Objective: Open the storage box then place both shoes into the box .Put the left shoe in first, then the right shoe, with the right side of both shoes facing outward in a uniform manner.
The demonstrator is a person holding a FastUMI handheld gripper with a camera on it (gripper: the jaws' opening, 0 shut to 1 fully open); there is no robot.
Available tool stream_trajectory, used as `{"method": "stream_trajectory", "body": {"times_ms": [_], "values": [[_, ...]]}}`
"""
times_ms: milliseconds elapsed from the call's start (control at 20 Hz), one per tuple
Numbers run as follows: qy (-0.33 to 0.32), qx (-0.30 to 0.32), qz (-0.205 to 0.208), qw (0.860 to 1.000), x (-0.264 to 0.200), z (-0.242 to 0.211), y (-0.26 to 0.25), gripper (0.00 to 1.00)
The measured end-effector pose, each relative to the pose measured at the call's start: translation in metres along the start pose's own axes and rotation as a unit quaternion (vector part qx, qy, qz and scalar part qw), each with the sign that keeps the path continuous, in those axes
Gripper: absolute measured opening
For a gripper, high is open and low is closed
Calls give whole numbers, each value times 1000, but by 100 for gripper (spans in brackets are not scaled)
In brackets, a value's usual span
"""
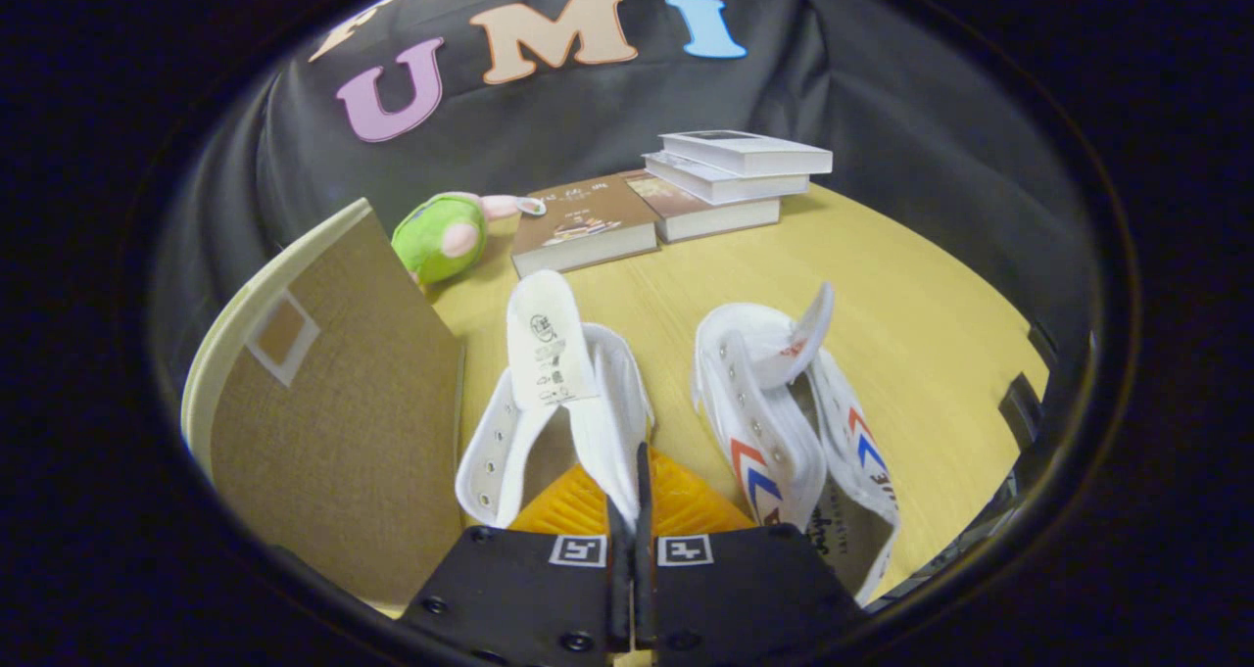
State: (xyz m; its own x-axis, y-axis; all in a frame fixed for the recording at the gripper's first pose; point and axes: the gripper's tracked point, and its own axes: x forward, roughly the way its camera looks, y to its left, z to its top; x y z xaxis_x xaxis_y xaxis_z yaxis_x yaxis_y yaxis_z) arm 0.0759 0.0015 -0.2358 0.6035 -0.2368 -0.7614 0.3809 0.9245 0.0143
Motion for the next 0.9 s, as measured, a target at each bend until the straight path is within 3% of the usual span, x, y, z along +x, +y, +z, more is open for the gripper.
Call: {"method": "stream_trajectory", "body": {"times_ms": [400,900], "values": [[-30,-58,-29,997,-32,25,4,5],[-153,-51,-14,987,-131,114,15,5]]}}
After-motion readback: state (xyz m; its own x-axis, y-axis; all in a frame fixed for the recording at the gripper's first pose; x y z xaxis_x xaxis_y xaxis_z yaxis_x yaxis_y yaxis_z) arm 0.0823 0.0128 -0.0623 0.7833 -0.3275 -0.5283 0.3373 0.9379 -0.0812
